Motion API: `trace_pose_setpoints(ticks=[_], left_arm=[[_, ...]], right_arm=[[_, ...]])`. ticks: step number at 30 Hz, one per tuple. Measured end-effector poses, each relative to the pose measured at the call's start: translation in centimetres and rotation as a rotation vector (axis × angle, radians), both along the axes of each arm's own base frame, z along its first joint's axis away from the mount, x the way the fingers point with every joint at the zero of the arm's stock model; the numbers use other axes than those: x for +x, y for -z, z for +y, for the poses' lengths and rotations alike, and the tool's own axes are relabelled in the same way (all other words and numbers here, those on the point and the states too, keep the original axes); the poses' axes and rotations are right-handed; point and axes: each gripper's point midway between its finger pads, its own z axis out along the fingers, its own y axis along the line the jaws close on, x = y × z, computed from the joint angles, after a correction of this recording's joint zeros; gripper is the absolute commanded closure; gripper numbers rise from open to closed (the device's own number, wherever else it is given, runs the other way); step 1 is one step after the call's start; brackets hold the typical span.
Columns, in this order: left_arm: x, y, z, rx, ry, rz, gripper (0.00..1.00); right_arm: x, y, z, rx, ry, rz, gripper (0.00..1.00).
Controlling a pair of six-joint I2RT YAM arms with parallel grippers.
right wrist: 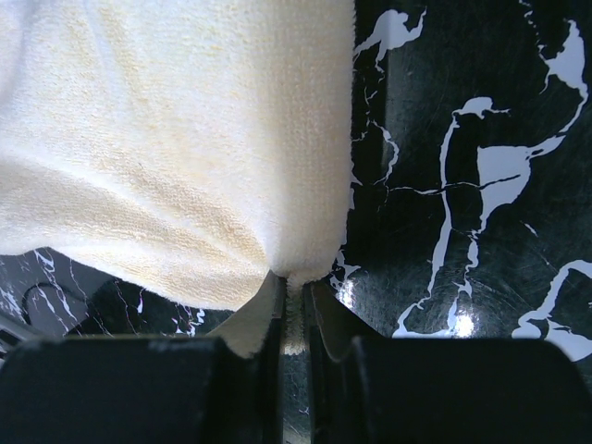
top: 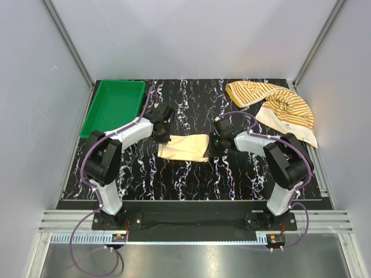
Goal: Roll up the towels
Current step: Fold the towel
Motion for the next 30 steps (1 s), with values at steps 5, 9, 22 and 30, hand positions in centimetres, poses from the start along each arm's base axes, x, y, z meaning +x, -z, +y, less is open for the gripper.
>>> trace_pose_setpoints(ticks=[5,9,22,30], left_arm=[[0.0,0.1,0.9,0.041,-0.018,-0.003,1.0],[0.1,0.1,1.5,0.072,-0.034,-0.012,0.89],[1.4,-0.2,3.2,0.126,-0.07,-0.025,0.32],[1.2,-4.9,2.5,0.07,-0.082,-0.131,0.78]], right_arm=[[0.0,0.0,0.1,0.002,-0.009,0.004,0.9],[-0.1,0.0,0.3,0.007,-0.016,0.011,0.8],[0.0,-1.2,1.4,0.047,-0.056,0.019,0.27],[-2.0,-1.6,-1.8,-0.091,-0.054,0.046,0.49]])
